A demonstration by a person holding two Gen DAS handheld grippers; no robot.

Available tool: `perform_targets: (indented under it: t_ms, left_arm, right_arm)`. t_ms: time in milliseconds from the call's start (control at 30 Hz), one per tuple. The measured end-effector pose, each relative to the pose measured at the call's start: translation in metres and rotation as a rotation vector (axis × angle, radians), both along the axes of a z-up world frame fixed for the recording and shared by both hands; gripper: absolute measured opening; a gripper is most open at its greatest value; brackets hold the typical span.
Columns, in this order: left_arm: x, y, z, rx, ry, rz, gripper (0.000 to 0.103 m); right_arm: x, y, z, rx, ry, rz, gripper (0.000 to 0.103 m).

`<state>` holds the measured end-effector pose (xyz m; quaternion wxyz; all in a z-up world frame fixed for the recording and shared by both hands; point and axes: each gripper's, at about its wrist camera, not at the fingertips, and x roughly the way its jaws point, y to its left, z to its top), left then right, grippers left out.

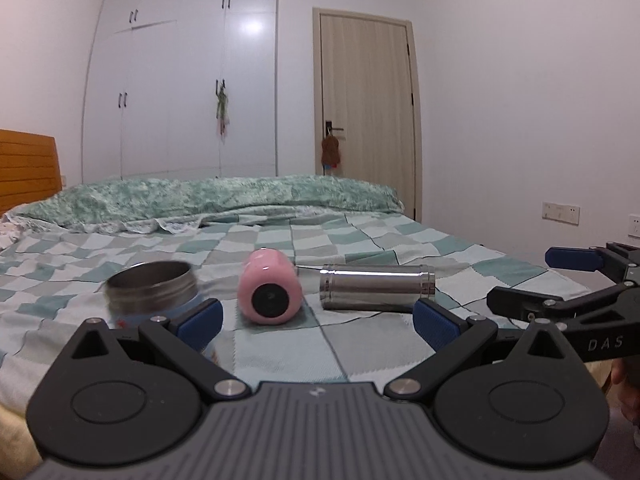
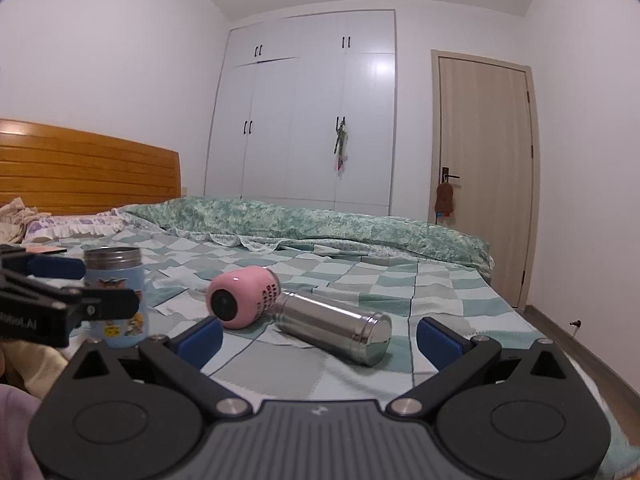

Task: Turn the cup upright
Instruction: 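Move the left gripper to the lying pink cup and close on it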

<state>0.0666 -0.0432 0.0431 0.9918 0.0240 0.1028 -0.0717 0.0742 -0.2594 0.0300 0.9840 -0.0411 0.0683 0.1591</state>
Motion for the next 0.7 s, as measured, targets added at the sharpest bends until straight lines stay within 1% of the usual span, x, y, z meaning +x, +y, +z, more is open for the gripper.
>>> perform_targets:
  t_ms: [167, 367, 533, 700]
  left_arm:
    - [0.04, -0.008, 0.012, 0.01, 0.055, 0.0, 0.103]
    - [0.092, -0.013, 0.029, 0.025, 0.128, 0.031, 0.103]
    - [0.141, -0.017, 0.041, 0.045, 0.196, 0.071, 0.103]
    - [0.191, -0.015, 0.047, 0.062, 0.287, 0.123, 0.103]
  right_arm:
    - [0.04, -0.009, 0.009, -0.037, 0.033, 0.046, 0.103]
    - [0.094, -0.018, 0.023, -0.068, 0.085, 0.12, 0.103]
    - [0.137, -0.022, 0.035, -0.076, 0.118, 0.176, 0.103]
    - [0.179, -0.021, 0.046, -0.103, 0.152, 0.242, 0.103]
